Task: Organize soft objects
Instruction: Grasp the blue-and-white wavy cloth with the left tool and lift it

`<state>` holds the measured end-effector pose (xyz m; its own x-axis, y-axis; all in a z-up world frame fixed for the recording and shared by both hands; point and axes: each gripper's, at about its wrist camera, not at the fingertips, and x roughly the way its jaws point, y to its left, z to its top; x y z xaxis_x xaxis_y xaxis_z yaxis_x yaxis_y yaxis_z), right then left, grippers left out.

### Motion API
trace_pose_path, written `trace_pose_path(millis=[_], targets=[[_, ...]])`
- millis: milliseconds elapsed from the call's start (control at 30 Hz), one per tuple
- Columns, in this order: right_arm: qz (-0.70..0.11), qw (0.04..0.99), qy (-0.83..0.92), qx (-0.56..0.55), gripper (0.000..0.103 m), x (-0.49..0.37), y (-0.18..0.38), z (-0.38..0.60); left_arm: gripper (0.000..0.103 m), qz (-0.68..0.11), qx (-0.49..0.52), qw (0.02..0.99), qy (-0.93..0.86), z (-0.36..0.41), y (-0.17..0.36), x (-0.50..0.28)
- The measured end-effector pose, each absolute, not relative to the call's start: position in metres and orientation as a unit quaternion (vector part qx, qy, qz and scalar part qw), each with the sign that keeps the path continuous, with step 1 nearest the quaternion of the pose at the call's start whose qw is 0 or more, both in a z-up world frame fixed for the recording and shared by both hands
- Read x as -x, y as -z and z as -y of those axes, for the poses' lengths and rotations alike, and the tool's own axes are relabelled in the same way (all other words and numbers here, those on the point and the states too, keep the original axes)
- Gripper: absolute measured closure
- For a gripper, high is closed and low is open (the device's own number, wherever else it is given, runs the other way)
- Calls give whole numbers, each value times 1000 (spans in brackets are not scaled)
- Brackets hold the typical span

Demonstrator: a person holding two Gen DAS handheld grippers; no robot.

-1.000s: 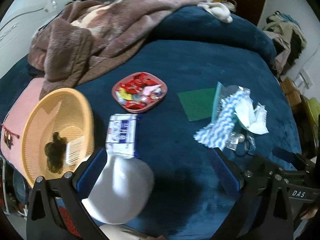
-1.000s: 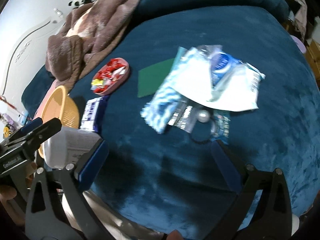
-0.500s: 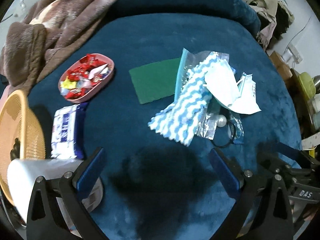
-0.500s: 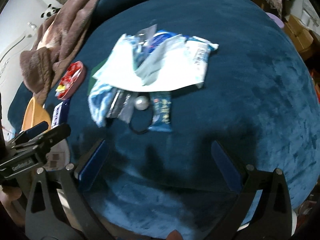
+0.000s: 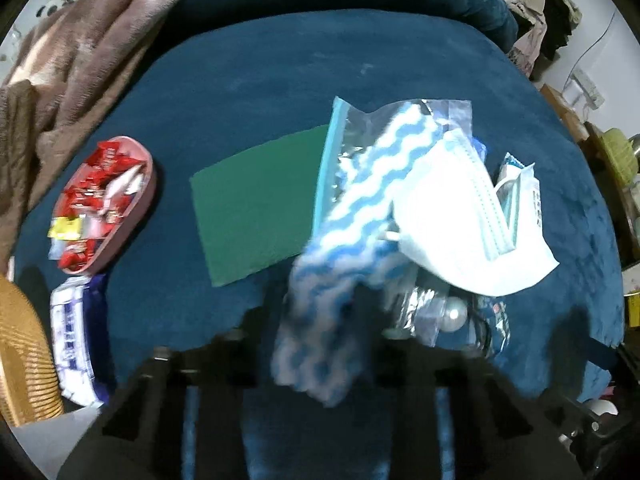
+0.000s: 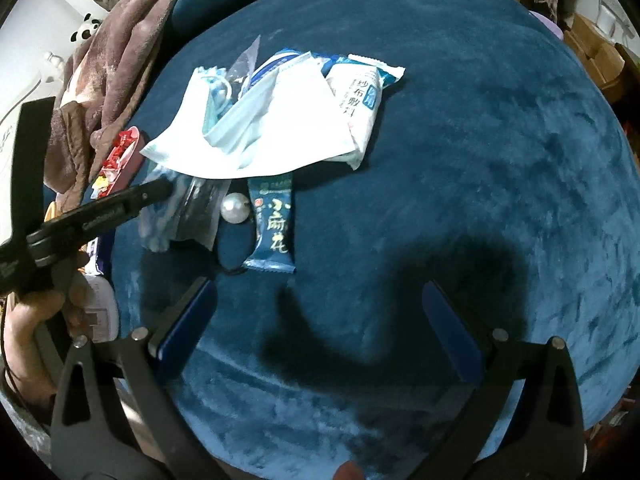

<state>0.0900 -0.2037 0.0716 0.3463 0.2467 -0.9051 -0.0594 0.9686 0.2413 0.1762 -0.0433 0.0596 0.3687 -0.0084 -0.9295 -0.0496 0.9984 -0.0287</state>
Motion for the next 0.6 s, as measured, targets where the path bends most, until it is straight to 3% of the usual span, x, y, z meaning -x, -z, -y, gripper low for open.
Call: trace_pose_path(millis=[100, 333, 600], targets=[[-563, 816, -92, -87, 0, -95, -71, 205, 102, -564, 41, 825, -3, 41, -54, -182], [-555, 822, -97, -75, 0, -109, -76, 188, 102, -523, 69, 849, -22, 18, -76, -143], [-543, 831, -108, -52, 0, -110, -87, 167, 102, -540, 102, 835, -27, -3, -78, -95]])
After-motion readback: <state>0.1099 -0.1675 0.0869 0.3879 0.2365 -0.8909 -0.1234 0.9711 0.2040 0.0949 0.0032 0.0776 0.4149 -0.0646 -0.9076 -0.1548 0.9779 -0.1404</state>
